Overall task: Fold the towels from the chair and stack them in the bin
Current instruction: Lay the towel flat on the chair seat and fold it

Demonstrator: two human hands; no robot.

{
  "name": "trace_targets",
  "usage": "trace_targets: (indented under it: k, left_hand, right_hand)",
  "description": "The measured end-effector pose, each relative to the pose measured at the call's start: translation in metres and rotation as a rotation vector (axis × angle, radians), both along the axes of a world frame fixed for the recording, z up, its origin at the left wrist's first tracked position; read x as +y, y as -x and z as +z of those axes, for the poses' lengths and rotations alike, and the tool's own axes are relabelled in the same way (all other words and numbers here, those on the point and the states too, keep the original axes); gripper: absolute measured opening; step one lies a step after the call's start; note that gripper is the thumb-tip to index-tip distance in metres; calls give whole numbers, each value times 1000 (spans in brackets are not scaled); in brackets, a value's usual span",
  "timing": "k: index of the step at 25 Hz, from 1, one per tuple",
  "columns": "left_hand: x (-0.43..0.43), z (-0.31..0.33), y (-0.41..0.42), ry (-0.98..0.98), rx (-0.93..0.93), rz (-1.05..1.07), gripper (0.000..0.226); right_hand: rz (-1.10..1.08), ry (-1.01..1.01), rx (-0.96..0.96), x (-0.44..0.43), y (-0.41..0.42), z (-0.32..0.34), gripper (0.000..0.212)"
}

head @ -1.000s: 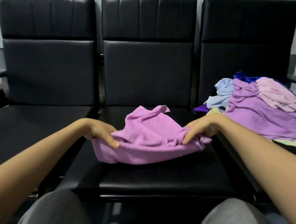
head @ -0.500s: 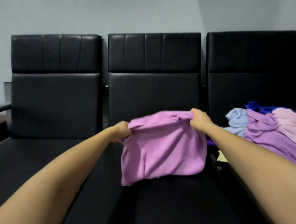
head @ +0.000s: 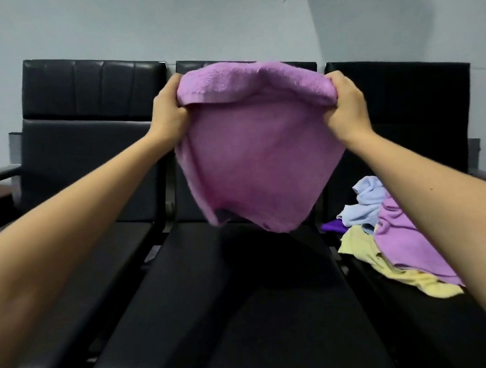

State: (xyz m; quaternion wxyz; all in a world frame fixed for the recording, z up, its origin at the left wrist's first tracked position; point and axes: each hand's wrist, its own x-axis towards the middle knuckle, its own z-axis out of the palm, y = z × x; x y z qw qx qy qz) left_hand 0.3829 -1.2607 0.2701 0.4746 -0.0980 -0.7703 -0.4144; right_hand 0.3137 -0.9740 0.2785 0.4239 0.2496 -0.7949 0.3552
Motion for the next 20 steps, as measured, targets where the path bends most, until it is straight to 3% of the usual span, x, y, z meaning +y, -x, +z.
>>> trace_targets:
  k: [3,5,7,9,11,13,16,18,20]
  left_hand:
    - [-4,-14,-17,106,-534,-228,31]
    - [-11,-33,-24,177,-960,-322,34]
    - [-17,-56,-28,263,-1276,-394,34]
    - [-18,-84,-30,329,-1525,-517,32]
    - [-16,-113,-31,394,-1743,-643,27]
    - [-17,-137,-29,430,-1898,-676,22]
    - [-27,-162,-19,342,-1935,-671,62]
    - [-36,-173,-12,226,-1893,-544,64]
    - [-42,-187,-4,107,-1814,-388,47]
  right_hand:
    - [132,-3,-212,18,-12,-5,21]
    - [220,-150,-570,23,-20,-20,20]
    - [200,-474,-1034,28,-31,-41,4]
    - [264,-667,-1416,33,-37,-64,11]
    - [380,-722,-1678,35,-39,-87,30]
    - [475,-753,-1824,33,-31,-113,64]
    - [533,-718,-1865,26,-3,-150,77]
    - [516,-636,-1853,19,14,-170,78]
    - [448,-539,-1783,13,28,-186,57]
